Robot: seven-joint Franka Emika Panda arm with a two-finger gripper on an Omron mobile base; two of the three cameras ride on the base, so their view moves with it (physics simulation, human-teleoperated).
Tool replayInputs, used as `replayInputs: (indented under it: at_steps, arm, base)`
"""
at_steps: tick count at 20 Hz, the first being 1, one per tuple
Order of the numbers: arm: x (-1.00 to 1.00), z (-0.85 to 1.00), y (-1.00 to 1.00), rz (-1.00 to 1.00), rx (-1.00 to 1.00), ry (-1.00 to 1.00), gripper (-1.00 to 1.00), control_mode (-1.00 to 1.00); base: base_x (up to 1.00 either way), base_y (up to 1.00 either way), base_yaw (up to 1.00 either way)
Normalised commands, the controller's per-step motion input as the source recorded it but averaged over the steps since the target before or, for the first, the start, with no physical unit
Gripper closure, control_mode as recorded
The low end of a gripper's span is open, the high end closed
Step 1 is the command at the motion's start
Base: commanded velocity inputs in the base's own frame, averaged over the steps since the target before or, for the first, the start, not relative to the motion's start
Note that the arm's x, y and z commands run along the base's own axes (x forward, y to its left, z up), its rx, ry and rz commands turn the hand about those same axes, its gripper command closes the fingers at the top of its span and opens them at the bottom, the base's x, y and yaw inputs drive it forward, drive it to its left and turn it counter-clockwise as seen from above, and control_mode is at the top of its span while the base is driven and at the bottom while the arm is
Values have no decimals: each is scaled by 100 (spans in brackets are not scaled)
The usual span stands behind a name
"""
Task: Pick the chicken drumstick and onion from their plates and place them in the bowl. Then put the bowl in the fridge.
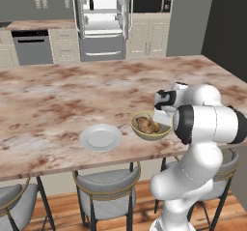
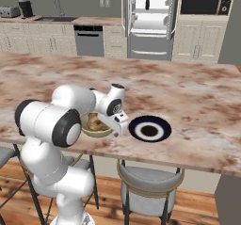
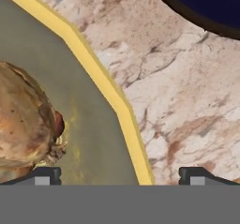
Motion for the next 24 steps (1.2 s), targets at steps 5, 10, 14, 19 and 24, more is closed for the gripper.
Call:
replayInputs:
  at_steps: [5,10,14,19,24]
  arm:
    - [0,-23,2,0,6,0,-100,-100]
    - [0,-13,10,0,7,0,100,-100]
    - [0,-1,14,0,6,-4,100,-100]
    - [0,0,12,0,5,-4,100,-100]
    - [-10,0,7,0,3,-2,100,-100]
  base:
    - [0,0,0]
    - [0,0,0]
    - [0,0,0]
    - [0,0,0]
    - [0,0,0]
